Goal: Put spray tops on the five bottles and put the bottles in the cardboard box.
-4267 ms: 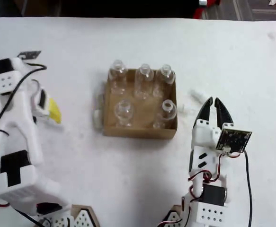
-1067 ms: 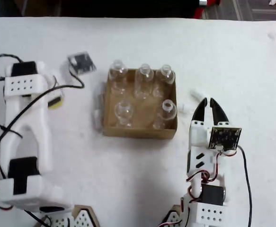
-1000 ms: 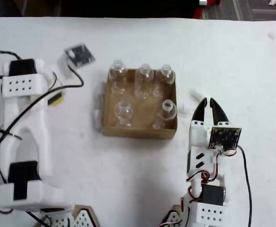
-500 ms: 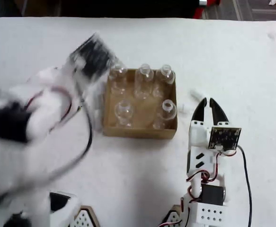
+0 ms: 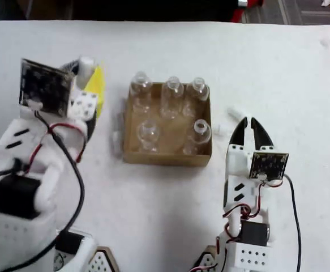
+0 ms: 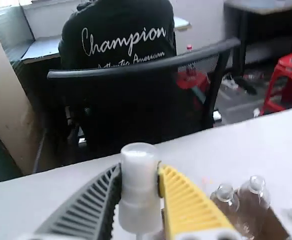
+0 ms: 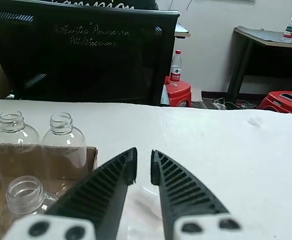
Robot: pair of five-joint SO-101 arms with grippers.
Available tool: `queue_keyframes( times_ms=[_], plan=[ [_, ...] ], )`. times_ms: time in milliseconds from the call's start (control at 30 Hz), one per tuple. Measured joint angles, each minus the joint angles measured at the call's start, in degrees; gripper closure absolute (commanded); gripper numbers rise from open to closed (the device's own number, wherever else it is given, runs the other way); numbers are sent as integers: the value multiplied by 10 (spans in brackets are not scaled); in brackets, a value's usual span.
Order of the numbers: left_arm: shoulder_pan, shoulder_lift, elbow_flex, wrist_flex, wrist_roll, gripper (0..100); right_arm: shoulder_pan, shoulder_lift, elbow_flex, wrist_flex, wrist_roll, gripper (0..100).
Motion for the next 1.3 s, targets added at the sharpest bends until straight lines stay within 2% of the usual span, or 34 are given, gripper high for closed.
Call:
queue_keyframes(
  times_ms=[100, 200, 333, 567, 800, 1067, 1300],
  plan=[
    [-1, 0, 69, -122, 80, 979, -1, 0, 0, 0, 0, 961],
    [-2, 2, 105, -231, 123, 979, 0, 0, 0, 0, 0, 961],
    [-4, 51, 83, -301, 161, 979, -1, 0, 0, 0, 0, 961],
    [-6, 266, -108, -245, 218, 979, -1, 0, 0, 0, 0, 961],
    [-6, 430, -230, -240, 227, 979, -1, 0, 0, 0, 0, 961],
    [-6, 519, -297, -240, 227, 979, -1, 0, 0, 0, 0, 961],
    [-6, 541, -302, -240, 227, 979, -1, 0, 0, 0, 0, 961]
  ],
)
